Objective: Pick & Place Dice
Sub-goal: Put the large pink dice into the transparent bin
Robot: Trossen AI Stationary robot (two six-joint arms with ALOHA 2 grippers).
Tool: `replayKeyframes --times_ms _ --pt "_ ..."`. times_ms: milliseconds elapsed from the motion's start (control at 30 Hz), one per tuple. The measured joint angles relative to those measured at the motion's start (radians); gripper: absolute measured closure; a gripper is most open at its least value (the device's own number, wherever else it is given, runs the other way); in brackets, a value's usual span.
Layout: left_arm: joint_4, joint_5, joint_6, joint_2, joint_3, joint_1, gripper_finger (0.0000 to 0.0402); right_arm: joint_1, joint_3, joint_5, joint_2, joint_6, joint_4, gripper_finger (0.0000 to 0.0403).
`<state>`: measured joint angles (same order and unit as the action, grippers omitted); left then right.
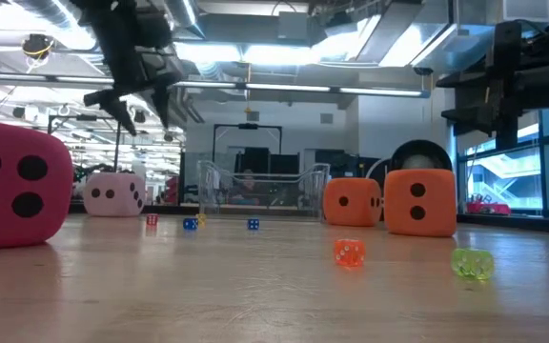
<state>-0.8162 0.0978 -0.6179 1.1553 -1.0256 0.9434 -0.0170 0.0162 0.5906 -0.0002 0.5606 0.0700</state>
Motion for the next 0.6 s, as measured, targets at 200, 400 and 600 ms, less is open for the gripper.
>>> replayKeyframes --times_ms 200,400,600 --pt "-0.033 -0.095 0.017 0.037 0.0 0.143 0.0084 0.0 0.0 0.007 0.0 0.002 0.0 0.0109" --pt "-0.057 -0.175 0.028 0.045 0.001 0.193 0.0084 0.0 0.0 0.006 0.0 0.005 0.0 0.0109" --pt "-0.092 -0.125 0.015 0.071 0.0 0.165 0.0084 0.0 0.0 0.004 0.0 0.0 0.0 0.0109"
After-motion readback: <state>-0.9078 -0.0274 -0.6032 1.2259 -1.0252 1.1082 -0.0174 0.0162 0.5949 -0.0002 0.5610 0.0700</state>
